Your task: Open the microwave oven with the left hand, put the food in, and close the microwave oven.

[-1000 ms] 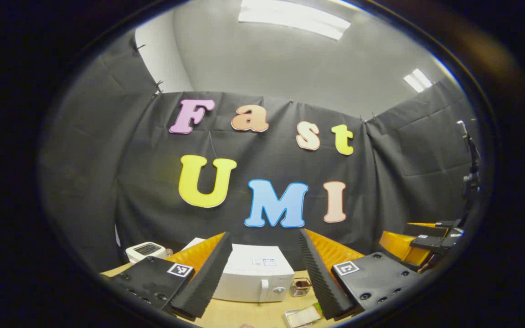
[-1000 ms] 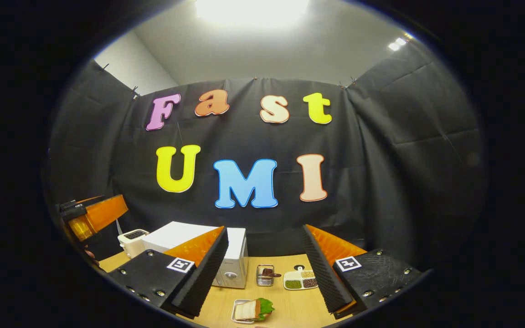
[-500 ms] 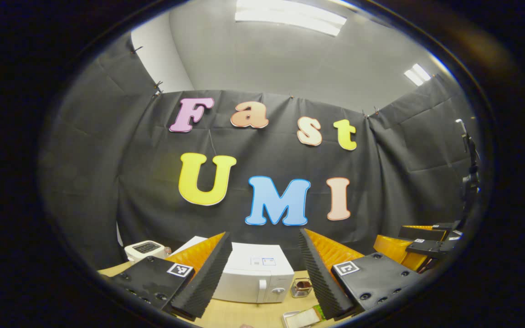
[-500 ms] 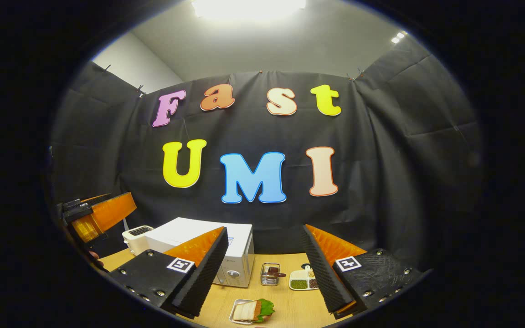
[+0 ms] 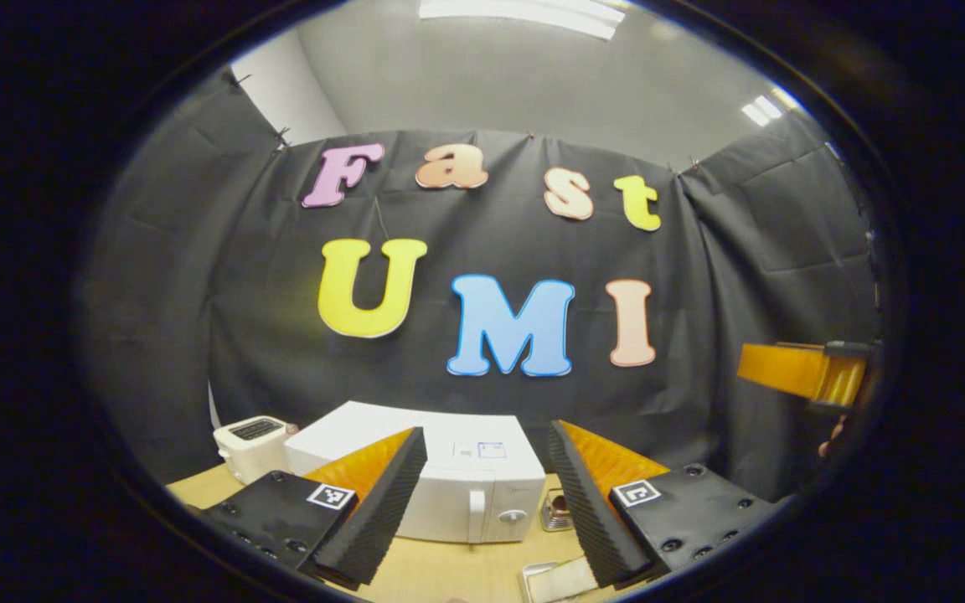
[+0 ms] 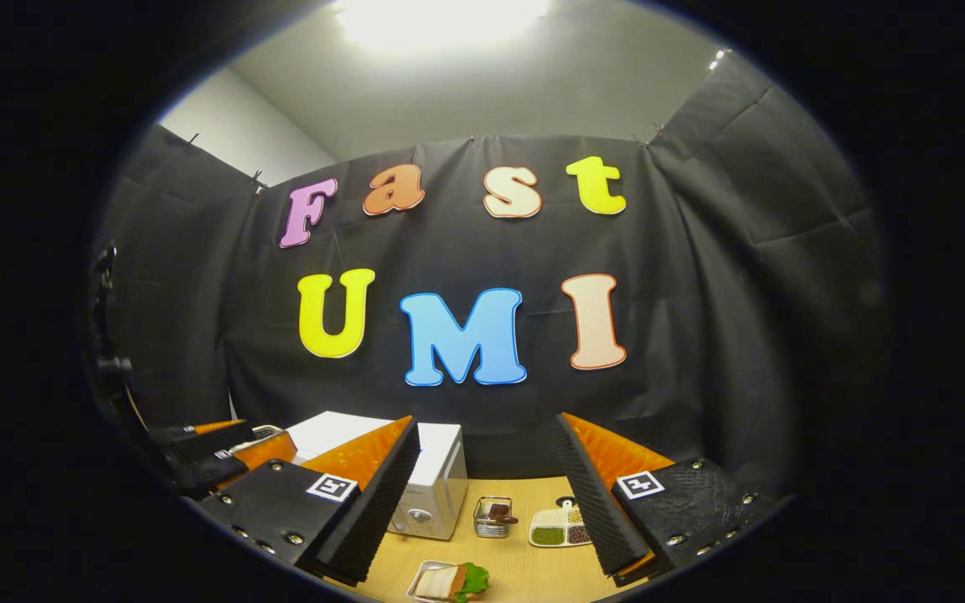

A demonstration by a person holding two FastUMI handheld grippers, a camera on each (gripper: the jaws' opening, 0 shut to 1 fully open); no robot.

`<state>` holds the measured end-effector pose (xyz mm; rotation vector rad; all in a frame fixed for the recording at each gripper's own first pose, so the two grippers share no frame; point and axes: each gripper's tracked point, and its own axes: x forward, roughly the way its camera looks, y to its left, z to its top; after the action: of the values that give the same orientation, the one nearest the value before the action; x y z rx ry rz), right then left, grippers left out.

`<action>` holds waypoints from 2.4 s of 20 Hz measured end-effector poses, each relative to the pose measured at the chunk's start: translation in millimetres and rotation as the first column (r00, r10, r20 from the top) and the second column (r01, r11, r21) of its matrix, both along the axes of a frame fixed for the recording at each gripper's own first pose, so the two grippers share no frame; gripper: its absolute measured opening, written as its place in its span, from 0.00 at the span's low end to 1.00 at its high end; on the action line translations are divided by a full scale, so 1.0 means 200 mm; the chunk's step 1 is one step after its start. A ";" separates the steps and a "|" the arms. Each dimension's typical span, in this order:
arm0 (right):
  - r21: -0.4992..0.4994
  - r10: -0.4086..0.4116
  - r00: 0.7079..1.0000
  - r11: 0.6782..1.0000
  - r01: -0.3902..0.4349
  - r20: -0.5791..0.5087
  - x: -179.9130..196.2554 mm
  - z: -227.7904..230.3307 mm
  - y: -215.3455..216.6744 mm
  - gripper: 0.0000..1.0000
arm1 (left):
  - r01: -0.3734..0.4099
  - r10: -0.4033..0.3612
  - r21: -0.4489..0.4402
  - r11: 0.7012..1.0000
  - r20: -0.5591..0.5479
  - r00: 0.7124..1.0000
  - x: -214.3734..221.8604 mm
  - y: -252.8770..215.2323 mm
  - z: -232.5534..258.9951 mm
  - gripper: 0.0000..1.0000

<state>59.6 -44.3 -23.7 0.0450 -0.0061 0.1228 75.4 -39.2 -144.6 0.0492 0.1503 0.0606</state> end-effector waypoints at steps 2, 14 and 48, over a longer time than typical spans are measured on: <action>0.001 0.005 1.000 1.000 -0.005 -0.024 0.03 -0.03 -0.05 0.96 | 0.001 0.000 0.014 1.000 -0.050 0.999 0.08 0.00 -0.18 0.96; -0.076 -0.062 0.982 0.996 0.050 -0.177 0.08 -0.35 -0.10 0.98 | -0.009 0.015 0.021 1.000 -0.332 0.943 0.51 0.17 -1.24 0.95; -0.067 -0.072 0.985 0.996 0.063 -0.157 -0.30 -0.28 0.72 0.98 | 0.161 -0.158 -0.043 0.986 -0.551 0.820 -0.88 0.92 -1.00 0.07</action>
<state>-0.8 98.8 -79.0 -0.0069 0.1558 0.0512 -101.4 144.1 -345.5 0.0845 0.7305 -0.1256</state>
